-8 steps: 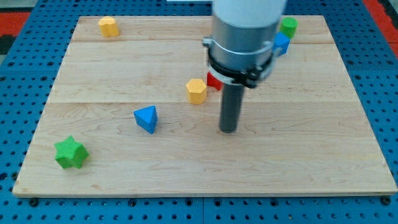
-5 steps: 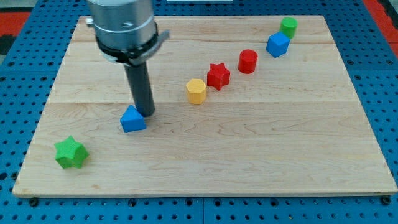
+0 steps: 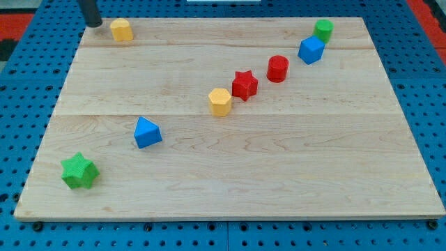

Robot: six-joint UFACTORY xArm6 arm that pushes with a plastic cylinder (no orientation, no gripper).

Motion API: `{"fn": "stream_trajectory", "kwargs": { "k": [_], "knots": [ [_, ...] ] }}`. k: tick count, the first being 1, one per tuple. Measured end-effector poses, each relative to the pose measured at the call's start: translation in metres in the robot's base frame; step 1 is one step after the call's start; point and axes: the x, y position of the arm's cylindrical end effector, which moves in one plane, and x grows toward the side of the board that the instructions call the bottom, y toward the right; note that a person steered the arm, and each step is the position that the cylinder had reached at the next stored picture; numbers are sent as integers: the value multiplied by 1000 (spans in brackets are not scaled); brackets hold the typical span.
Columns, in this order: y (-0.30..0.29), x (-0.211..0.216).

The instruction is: Move the yellow heart closer to the blue triangle

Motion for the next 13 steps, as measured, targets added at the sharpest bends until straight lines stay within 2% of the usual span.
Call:
{"fn": "stream_trajectory", "kwargs": {
  "k": [1,2,3,4,5,7,8,9,11,12,13],
  "knots": [
    [78,31],
    [119,101],
    [150,160],
    [159,187],
    [133,162],
    [98,155],
    [83,156],
    [82,174],
    [-7,177],
    [8,191],
    [73,202]
  ]
}}
